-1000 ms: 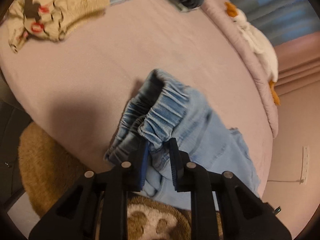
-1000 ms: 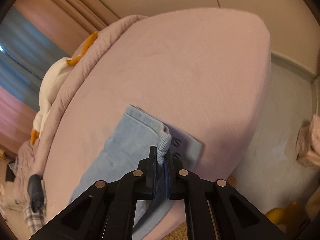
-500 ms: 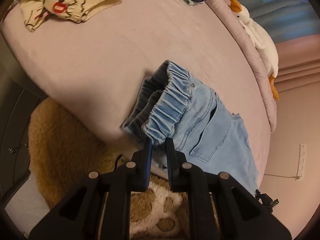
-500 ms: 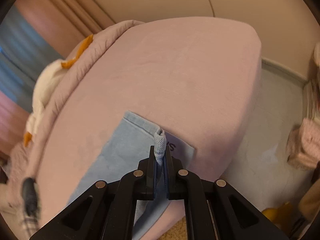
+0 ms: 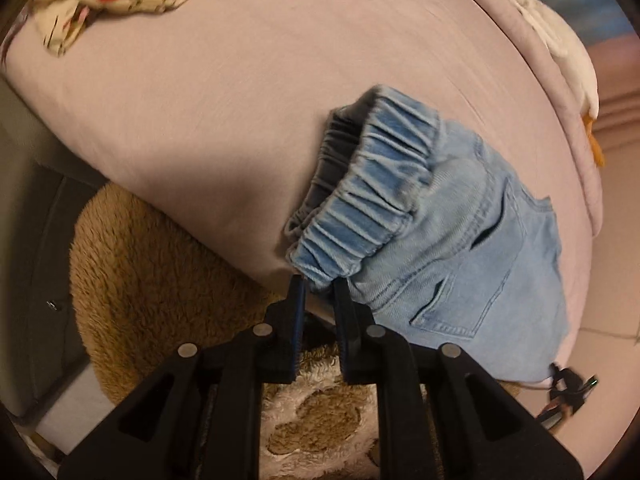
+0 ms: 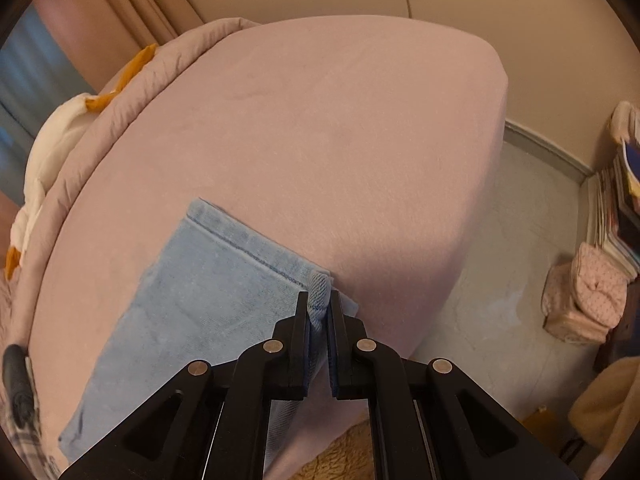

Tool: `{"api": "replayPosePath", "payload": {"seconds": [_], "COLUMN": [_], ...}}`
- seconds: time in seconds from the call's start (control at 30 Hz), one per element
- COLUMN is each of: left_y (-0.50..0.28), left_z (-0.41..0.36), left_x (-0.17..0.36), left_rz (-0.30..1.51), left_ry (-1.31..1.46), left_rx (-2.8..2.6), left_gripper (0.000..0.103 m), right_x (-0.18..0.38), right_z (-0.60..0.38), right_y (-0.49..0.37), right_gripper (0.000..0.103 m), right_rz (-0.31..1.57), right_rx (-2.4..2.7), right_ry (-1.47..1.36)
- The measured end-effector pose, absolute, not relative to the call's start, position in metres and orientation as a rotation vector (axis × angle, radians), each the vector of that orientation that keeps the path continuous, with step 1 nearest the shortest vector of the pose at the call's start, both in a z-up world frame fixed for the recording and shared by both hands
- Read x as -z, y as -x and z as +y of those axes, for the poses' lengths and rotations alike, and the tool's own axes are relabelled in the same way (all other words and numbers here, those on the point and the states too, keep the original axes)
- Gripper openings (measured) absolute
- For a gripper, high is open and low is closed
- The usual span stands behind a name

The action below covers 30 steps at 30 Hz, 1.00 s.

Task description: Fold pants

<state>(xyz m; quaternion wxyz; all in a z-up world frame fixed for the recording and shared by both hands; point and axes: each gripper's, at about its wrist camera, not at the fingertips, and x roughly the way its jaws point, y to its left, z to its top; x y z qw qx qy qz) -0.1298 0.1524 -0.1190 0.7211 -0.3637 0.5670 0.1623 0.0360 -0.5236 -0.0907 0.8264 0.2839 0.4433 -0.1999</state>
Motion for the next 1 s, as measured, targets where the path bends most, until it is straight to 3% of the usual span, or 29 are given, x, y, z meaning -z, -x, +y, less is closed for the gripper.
{"api": "replayPosePath", "payload": {"seconds": [0.27, 0.37, 0.47, 0.53, 0.6, 0.63, 0.67, 0.77, 0.83, 0.87, 0.93, 1.0], "left_y": [0.124, 0.122, 0.128, 0.129, 0.125, 0.124, 0.122, 0.118, 0.118, 0.117, 0.119, 0.125], "left_z": [0.155, 0.167, 0.170, 0.168, 0.169, 0.170, 0.171, 0.175, 0.175, 0.173, 0.178, 0.179], "left_x": [0.073, 0.089, 0.111, 0.110, 0.096, 0.090, 0.080, 0.060, 0.059, 0.057, 0.056, 0.053], "left_rz": [1.135, 1.222, 1.295, 1.280, 1.221, 1.201, 1.168, 1.113, 1.104, 1.093, 1.045, 0.985], "left_ry": [0.729, 0.648, 0.744, 0.763, 0.764, 0.759, 0.746, 0.688, 0.633, 0.618, 0.661, 0.717], "left_rx": [-0.398, -0.500, -0.452, -0.422, -0.405, -0.404, -0.407, -0.425, -0.437, -0.428, -0.388, -0.332], "left_gripper": [0.014, 0.010, 0.011, 0.014, 0.014, 0.015, 0.018, 0.039, 0.047, 0.061, 0.075, 0.081], "right_x": [0.040, 0.062, 0.099, 0.098, 0.094, 0.090, 0.084, 0.049, 0.030, 0.022, 0.015, 0.017], "right_z": [-0.513, -0.517, -0.522, -0.518, -0.513, -0.510, -0.505, -0.477, -0.447, -0.427, -0.382, -0.322], "right_y": [-0.038, -0.049, -0.046, -0.037, -0.036, -0.038, -0.036, -0.033, -0.036, -0.043, -0.055, -0.072], "right_gripper": [0.007, 0.007, 0.007, 0.007, 0.016, 0.029, 0.040, 0.050, 0.054, 0.055, 0.055, 0.055], "right_rz": [0.780, 0.865, 0.972, 0.929, 0.972, 0.998, 1.009, 0.933, 0.910, 0.905, 0.921, 0.961], "right_rx": [0.321, 0.420, 0.446, 0.442, 0.447, 0.464, 0.478, 0.439, 0.363, 0.285, 0.121, -0.123], "right_ry": [-0.550, -0.496, -0.529, -0.501, -0.477, -0.473, -0.466, -0.428, -0.392, -0.367, -0.321, -0.289]}}
